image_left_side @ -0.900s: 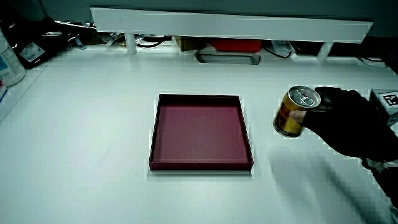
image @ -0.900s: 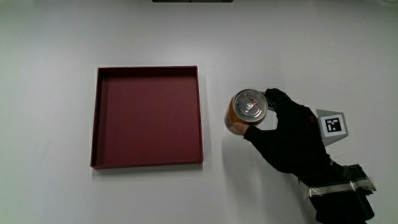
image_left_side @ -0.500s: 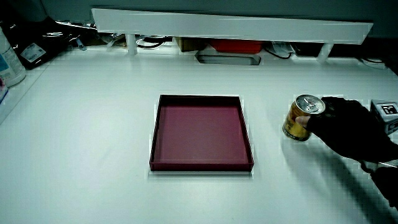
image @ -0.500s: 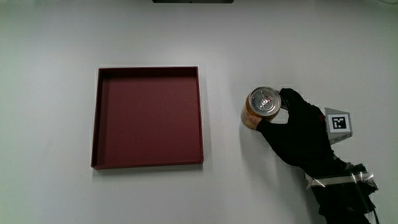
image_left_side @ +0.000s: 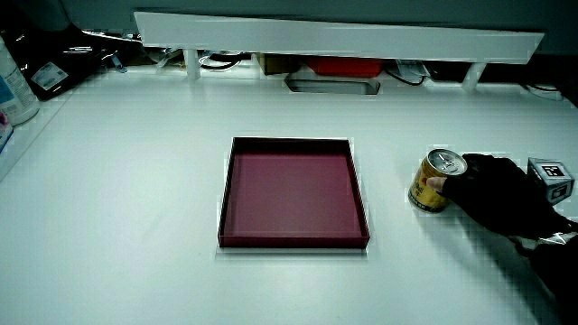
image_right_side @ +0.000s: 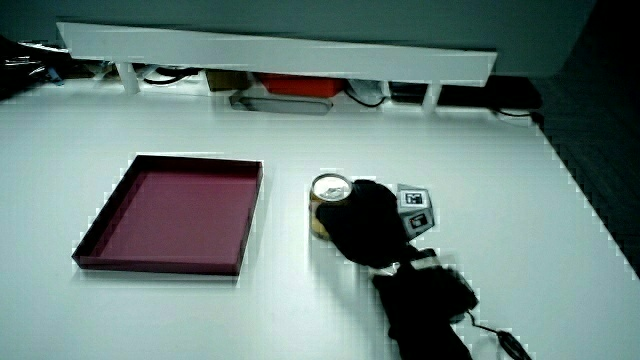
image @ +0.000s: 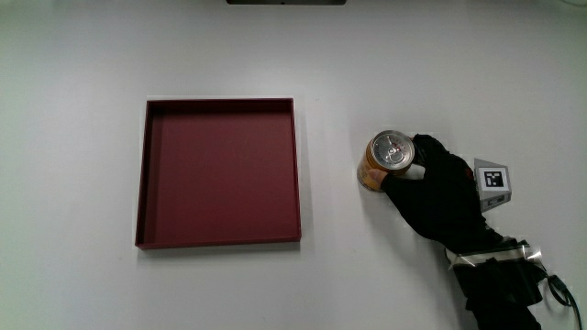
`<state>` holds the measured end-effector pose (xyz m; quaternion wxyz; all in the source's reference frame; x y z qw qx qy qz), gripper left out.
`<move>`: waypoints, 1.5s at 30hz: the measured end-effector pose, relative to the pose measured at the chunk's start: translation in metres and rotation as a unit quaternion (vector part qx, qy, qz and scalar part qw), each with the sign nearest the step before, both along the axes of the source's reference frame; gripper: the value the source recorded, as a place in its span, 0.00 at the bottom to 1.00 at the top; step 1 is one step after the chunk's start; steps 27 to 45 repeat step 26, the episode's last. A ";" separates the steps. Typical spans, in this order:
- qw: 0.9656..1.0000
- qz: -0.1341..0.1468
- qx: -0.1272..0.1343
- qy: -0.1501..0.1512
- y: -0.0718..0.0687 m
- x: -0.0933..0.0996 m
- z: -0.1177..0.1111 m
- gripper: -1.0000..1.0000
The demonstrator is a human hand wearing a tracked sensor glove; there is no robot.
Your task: Place red bull on desk
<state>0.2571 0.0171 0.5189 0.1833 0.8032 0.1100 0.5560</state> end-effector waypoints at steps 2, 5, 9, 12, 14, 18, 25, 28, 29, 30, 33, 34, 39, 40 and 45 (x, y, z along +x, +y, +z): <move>1.000 0.002 0.001 0.003 0.000 0.002 0.002 0.50; 1.000 -0.001 -0.005 0.000 0.001 0.000 0.002 0.50; 1.000 0.001 -0.014 -0.009 0.002 0.000 0.004 0.48; 1.000 0.000 -0.020 -0.009 0.003 -0.001 0.005 0.41; 1.000 -0.004 -0.019 -0.015 0.004 -0.001 0.006 0.37; 1.000 -0.006 -0.013 -0.008 0.005 -0.001 0.004 0.28; 0.999 -0.035 -0.035 0.011 0.011 -0.005 -0.015 0.13; 0.998 -0.039 -0.041 0.014 0.014 -0.004 -0.017 0.11; 0.998 -0.039 -0.041 0.014 0.014 -0.004 -0.017 0.11; 0.998 -0.039 -0.041 0.014 0.014 -0.004 -0.017 0.11; 0.998 -0.039 -0.041 0.014 0.014 -0.004 -0.017 0.11; 0.998 -0.039 -0.041 0.014 0.014 -0.004 -0.017 0.11; 0.998 -0.039 -0.041 0.014 0.014 -0.004 -0.017 0.11; 0.998 -0.039 -0.041 0.014 0.014 -0.004 -0.017 0.11; 0.998 -0.039 -0.041 0.014 0.014 -0.004 -0.017 0.11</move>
